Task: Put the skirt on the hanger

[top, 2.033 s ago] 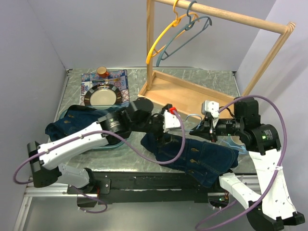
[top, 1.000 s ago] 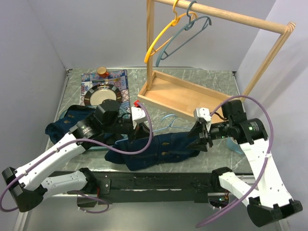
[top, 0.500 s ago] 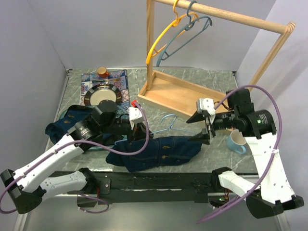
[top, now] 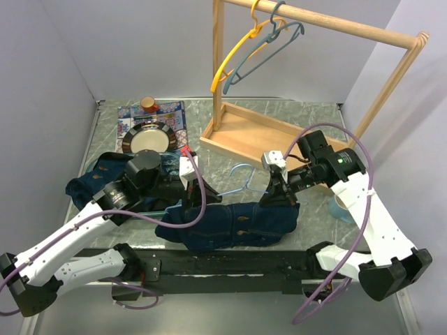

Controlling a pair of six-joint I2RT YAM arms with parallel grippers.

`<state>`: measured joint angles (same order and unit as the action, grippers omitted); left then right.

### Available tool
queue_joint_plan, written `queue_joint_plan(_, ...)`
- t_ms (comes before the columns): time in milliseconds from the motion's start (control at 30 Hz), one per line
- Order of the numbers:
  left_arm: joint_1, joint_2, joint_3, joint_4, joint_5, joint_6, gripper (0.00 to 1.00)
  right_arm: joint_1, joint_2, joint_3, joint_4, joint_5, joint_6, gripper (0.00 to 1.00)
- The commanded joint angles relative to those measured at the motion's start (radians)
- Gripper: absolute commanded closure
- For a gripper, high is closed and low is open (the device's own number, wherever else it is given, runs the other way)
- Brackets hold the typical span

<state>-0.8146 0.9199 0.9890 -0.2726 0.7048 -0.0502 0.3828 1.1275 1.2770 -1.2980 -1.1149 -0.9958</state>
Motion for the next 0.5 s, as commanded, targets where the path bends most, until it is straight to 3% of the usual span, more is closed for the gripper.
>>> queue_joint_plan(0, -0.003, -0.032, 0.017, 0.173, -0.105, -0.048, 0.84, -0.071, -0.076, 0.088, -0.057, 0.05, 0.124, 1.0)
queue_joint_plan(33, -0.001, -0.047, 0.022, 0.162, -0.172, -0.051, 0.36, -0.122, -0.099, 0.09, -0.046, 0.059, 0.155, 1.0)
queue_joint_plan(67, -0.001, -0.058, 0.042, 0.118, -0.282, -0.024, 0.16, -0.187, -0.147, 0.094, -0.05, 0.07, 0.169, 1.0)
queue_joint_plan(100, -0.001, -0.067, 0.056, 0.087, -0.357, -0.004, 0.04, -0.246, -0.165, 0.107, -0.06, 0.093, 0.186, 1.0)
queue_joint_plan(167, -0.001, -0.105, 0.077, 0.035, -0.532, 0.038, 0.03, -0.41, -0.21, 0.117, -0.07, 0.115, 0.218, 1.0)
queue_joint_plan(300, -0.001, -0.203, -0.03, 0.062, -0.64, 0.059, 0.03, -0.639, -0.288, 0.114, 0.075, 0.225, 0.479, 1.0)
queue_joint_plan(400, -0.001, -0.24, -0.156, 0.078, -0.599, 0.056, 0.03, -0.737, -0.325, 0.116, 0.34, 0.328, 0.699, 1.0)
queue_joint_plan(467, -0.001, -0.254, -0.225, 0.079, -0.587, 0.012, 0.03, -0.746, -0.307, 0.171, 0.411, 0.414, 0.781, 1.0)
